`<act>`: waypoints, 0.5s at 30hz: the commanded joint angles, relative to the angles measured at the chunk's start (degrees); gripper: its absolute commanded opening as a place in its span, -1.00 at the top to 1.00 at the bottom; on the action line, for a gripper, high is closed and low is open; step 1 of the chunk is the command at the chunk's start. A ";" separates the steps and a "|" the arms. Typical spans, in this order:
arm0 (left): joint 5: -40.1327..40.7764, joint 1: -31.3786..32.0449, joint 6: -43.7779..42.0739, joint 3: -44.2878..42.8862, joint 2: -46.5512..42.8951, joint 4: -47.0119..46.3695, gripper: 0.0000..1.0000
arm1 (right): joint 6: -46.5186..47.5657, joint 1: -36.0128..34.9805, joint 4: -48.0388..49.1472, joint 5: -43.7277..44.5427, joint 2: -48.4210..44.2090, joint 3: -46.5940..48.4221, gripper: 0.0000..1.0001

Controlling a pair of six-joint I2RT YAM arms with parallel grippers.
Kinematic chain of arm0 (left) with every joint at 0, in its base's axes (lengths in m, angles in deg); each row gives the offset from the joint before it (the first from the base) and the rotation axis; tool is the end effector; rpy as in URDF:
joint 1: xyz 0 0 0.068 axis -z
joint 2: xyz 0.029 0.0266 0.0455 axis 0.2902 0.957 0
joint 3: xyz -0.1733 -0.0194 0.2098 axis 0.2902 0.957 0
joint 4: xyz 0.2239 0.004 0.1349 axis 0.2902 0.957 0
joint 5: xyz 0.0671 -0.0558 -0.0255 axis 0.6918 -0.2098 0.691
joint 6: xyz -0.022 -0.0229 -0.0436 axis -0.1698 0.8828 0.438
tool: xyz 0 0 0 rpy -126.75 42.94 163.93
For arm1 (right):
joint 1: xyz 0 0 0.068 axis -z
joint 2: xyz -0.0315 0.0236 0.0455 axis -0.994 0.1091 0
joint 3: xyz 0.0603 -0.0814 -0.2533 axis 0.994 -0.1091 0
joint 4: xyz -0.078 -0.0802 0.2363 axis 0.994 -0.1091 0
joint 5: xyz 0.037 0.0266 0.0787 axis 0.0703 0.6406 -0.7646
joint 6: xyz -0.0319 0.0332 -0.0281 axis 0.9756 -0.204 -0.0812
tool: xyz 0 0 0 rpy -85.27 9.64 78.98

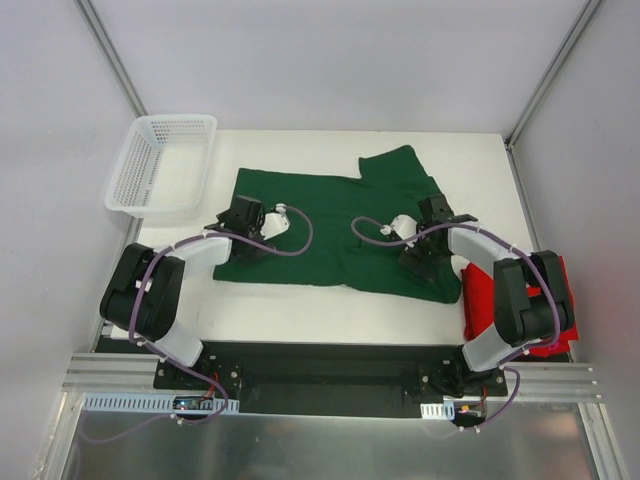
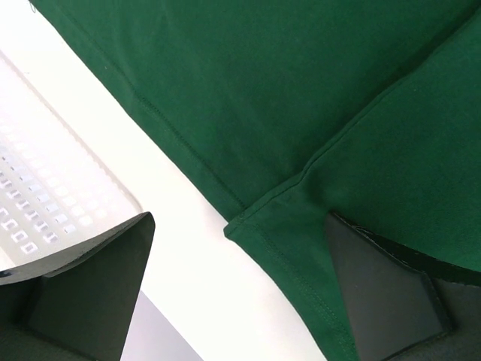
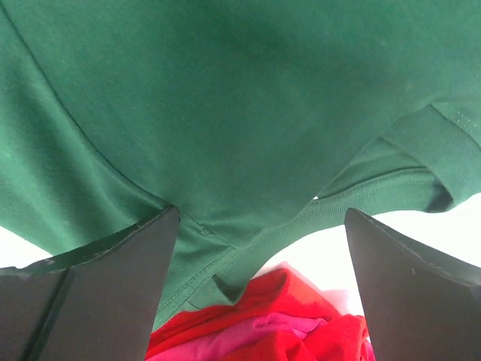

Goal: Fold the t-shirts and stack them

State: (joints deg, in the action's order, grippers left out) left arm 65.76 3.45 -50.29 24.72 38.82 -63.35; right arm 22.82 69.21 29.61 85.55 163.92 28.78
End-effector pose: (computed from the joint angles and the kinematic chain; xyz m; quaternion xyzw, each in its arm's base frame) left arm 0.3002 -0.1027 0.1679 0.4923 0.7815 0.1945 0.3302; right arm 0.2871 0.0726 0.1726 -0.6092 0.7636 -0.1095 0.1842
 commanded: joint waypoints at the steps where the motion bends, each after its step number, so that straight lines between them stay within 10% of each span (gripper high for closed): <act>1: 0.21 0.69 -0.86 6.06 -1.02 9.90 -0.99 | -0.76 -1.73 -3.71 -0.77 -0.81 0.19 -0.92; 15: 3.11 0.60 -3.50 13.80 -9.54 11.57 -0.99 | 1.80 -2.18 -8.28 0.55 1.04 2.39 -0.92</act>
State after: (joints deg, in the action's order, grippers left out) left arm 69.57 3.82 -54.03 34.82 29.05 -62.78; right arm 23.32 67.44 25.92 85.85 164.23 29.41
